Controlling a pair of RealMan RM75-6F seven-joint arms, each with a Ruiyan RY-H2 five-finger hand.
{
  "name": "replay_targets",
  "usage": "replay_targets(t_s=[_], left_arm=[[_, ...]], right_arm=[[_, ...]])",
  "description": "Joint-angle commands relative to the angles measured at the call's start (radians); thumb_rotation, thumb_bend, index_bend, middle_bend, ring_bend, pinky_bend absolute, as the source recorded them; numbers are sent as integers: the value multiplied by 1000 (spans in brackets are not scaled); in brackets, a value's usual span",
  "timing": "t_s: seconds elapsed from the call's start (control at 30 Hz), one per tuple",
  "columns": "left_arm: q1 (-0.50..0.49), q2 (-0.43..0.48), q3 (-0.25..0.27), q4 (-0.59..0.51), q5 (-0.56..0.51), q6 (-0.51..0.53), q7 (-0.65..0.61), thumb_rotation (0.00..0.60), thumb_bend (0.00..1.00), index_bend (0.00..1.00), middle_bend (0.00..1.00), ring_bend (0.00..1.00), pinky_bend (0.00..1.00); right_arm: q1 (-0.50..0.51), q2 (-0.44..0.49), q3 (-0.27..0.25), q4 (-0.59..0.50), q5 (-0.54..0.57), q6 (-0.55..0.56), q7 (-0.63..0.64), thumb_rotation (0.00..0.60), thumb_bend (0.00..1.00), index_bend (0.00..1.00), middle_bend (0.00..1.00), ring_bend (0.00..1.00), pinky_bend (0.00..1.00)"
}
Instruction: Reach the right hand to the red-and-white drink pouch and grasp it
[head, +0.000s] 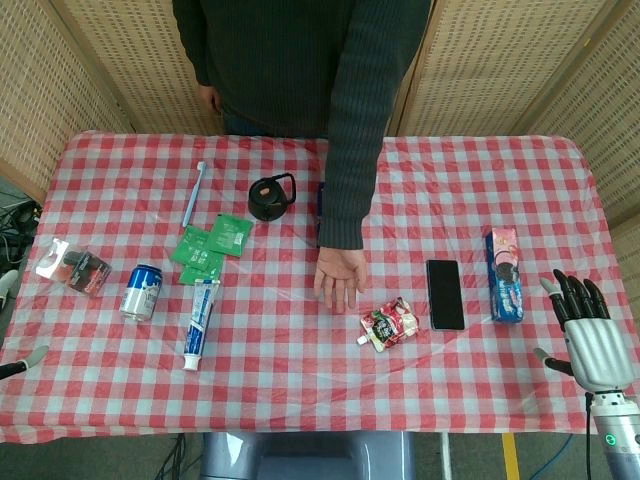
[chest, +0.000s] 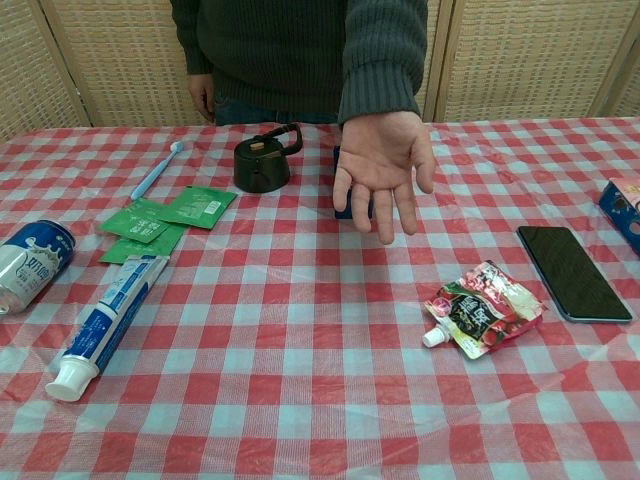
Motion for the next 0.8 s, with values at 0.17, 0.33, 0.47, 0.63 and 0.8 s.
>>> replay_targets(t_s=[0.17, 0.33, 0.47, 0.63, 0.8], left_arm=[[1, 3, -2, -3, -1, 2, -2, 600, 0, 0, 0, 0, 0], [-2, 2, -3, -3, -8, -6, 0, 600, 0, 0, 0, 0, 0], [-10, 0, -10, -2, -23, -21, 6, 600, 0, 0, 0, 0, 0], [-21, -2, -24, 2, -63, -48, 10, 600, 0, 0, 0, 0, 0], [-32, -4, -33, 7, -94, -74, 14, 600, 0, 0, 0, 0, 0]], right_arm=[[2, -4, -6, -16, -17, -23, -7, 600, 0, 7, 0, 0, 0], [42, 7, -22, -57, -28, -122, 25, 600, 0, 128, 16, 0, 0], [132, 6, -26, -76, -63, -265, 111, 600, 0, 184, 65, 0, 0], [267, -36, -7, -52, -69, -468, 186, 600, 0, 196, 89, 1, 0], [360, -107, 12, -8, -54, -604, 198, 600, 0, 197, 94, 8, 0]])
